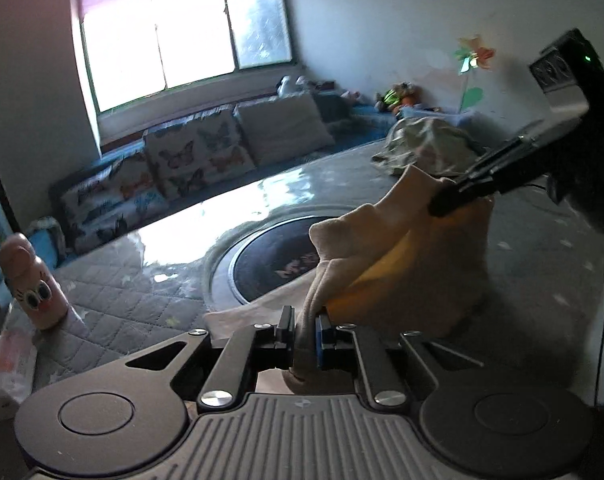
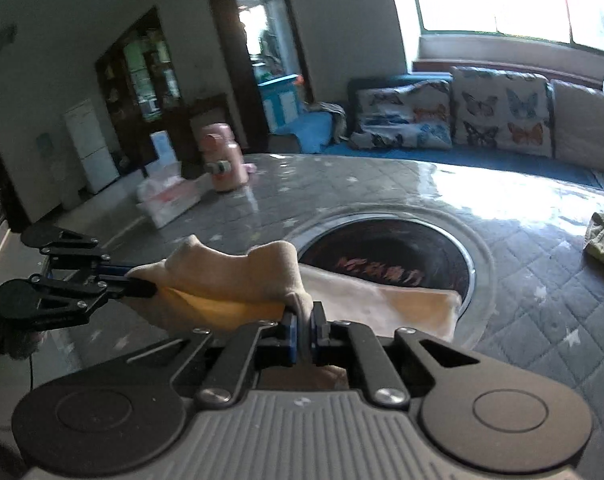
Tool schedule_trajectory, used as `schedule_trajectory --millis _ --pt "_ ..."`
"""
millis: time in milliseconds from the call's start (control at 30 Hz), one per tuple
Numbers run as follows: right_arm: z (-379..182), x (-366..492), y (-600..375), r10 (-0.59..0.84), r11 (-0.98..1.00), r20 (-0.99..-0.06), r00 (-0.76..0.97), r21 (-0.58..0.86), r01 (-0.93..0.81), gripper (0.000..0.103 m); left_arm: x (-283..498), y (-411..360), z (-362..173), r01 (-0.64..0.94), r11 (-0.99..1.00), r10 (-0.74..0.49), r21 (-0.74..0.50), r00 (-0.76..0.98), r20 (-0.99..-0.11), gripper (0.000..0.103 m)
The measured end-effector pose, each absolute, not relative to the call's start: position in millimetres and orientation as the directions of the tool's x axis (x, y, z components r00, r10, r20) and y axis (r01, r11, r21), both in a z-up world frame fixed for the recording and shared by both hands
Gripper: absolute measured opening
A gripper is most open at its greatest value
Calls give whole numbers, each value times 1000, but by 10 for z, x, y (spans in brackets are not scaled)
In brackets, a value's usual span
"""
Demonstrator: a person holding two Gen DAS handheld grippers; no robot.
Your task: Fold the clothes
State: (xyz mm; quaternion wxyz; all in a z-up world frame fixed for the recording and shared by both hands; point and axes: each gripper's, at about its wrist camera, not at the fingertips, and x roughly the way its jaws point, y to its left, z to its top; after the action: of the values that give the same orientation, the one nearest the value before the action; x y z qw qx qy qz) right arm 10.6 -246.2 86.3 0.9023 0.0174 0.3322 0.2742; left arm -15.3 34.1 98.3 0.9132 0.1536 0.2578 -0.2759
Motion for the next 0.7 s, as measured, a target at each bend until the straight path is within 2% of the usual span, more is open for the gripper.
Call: schedule_trajectory --millis 267,433,500,600,700 --pt "487 970 -2306 429 890 -657 620 188 -416 5 783 182 564 501 851 -290 159 699 -654 11" --pt "140 1217 -2268 391 912 -680 620 199 -357 7 982 150 292 463 868 -232 181 698 -677 14" --pt "15 1270 -2268 377 920 -698 609 206 -333 11 1014 150 233 446 874 -210 192 703 -679 22" --pt "-105 1317 -2322 346 934 -712 611 204 -292 24 1042 193 240 432 879 -196 203 713 -673 25" --pt "-1 1296 -2397 333 941 -678 655 201 -271 27 1085 247 320 394 894 -168 215 737 -655 30"
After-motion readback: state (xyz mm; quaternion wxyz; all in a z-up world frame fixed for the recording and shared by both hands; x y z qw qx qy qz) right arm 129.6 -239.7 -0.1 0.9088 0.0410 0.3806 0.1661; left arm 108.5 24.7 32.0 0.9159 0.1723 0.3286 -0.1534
